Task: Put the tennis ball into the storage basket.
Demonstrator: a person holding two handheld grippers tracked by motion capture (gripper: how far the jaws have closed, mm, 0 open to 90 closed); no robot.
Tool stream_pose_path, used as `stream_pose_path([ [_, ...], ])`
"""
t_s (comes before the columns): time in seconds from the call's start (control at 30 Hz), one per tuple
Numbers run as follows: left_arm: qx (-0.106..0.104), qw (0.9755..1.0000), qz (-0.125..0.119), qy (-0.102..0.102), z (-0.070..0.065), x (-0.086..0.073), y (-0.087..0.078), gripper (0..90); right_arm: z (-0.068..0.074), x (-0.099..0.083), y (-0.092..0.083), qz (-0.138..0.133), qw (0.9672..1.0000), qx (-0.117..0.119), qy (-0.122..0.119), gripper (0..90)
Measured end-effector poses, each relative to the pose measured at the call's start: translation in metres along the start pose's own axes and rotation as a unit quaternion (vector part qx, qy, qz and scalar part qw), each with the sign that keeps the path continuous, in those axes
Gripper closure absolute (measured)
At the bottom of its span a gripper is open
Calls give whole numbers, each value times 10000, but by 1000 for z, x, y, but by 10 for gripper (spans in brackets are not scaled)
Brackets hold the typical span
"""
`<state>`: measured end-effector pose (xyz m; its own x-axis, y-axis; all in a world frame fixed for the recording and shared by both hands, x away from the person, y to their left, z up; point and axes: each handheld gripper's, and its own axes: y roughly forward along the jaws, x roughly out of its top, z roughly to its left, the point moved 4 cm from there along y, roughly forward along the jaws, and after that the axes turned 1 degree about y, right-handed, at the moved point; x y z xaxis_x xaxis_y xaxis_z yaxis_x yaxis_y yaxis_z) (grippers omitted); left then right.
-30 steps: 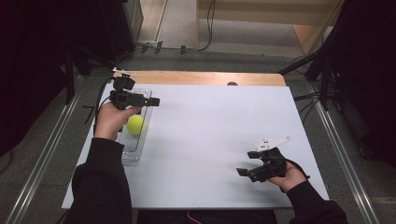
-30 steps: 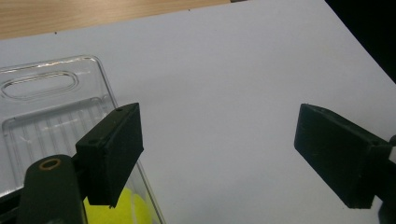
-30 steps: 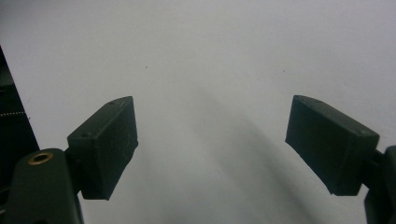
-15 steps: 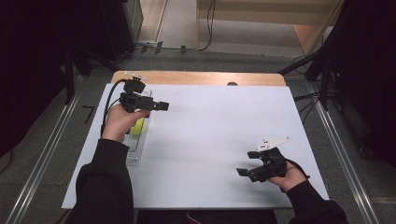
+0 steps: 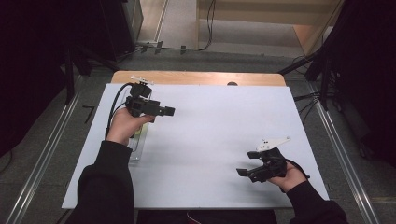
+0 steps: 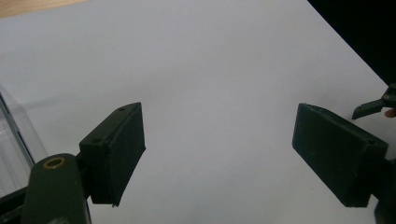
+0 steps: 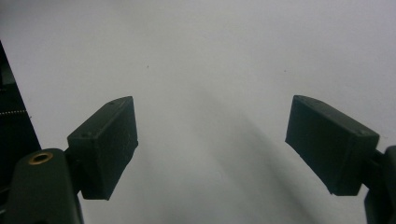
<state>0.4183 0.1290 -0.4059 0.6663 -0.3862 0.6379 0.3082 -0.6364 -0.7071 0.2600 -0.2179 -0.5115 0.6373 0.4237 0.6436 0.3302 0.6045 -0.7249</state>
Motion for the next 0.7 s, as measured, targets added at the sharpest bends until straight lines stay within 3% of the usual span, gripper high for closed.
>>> stream_pose_path([
  [0.33, 42, 9996, 16, 281, -13, -15, 4, 177, 0, 0, 0, -18, 10000, 9, -15, 148],
  [0.7, -100, 9996, 26, 264, -19, -31, 7, 177, 0, 0, -1, -24, 10000, 7, -2, 148],
])
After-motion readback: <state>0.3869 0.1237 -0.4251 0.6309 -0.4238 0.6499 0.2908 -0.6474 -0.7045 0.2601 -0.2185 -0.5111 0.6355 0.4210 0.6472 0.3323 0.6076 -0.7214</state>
